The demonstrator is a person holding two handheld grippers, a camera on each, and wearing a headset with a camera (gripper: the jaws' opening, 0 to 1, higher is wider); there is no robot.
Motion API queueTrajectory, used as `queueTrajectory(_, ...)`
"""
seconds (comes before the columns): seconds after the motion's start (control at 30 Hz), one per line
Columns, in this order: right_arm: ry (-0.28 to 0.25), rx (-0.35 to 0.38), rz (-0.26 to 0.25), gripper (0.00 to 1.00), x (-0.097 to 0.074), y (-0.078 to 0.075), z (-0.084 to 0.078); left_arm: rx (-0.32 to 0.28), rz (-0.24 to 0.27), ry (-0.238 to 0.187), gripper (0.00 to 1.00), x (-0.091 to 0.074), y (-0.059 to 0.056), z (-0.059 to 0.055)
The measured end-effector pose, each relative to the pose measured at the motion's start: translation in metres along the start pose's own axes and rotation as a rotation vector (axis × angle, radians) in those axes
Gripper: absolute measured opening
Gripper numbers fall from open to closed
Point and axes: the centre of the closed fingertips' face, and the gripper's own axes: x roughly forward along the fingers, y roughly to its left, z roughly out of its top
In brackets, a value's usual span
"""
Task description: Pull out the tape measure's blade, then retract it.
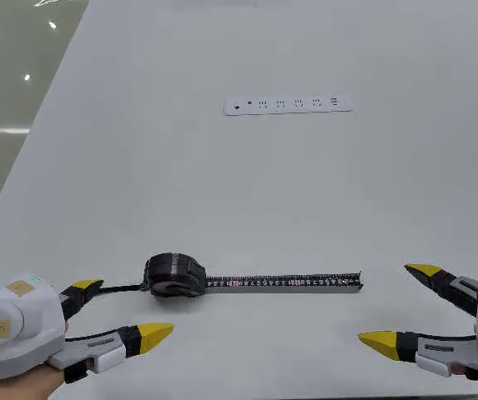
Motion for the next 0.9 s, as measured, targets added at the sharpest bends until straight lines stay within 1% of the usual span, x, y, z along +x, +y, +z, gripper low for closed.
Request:
queueTrajectory(0.13,-0.002,0.001,0.006,0.81,0.002,-0.001,0.0,0.004,0.0,0.01,0.85,0.005,-0.003,0.002)
queueTrajectory(0.27,-0.009,0.006,0.01,0.81,0.003,0.0,0.0,-0.009,0.001,0.013,0.85,0.008,-0.005,0.005)
queueTrajectory(0.4,-0.012,0.009,0.015,0.81,0.004,0.001,-0.001,-0.009,0.006,0.03,0.85,0.014,-0.006,0.007)
queueTrajectory(0.53,-0.012,0.007,0.017,0.8,0.004,0.001,-0.002,-0.016,0.01,0.029,0.85,0.02,-0.008,0.012)
queueTrajectory(0.77,-0.018,0.002,0.017,0.8,0.004,-0.002,-0.001,-0.028,0.025,0.057,0.85,0.032,-0.008,0.011)
queueTrajectory(0.83,-0.02,0.002,0.018,0.8,0.004,-0.003,-0.001,-0.02,0.03,0.071,0.85,0.035,-0.008,0.01)
queueTrajectory(0.9,-0.022,0.002,0.018,0.8,0.005,-0.004,-0.001,-0.018,0.027,0.076,0.85,0.038,-0.008,0.01)
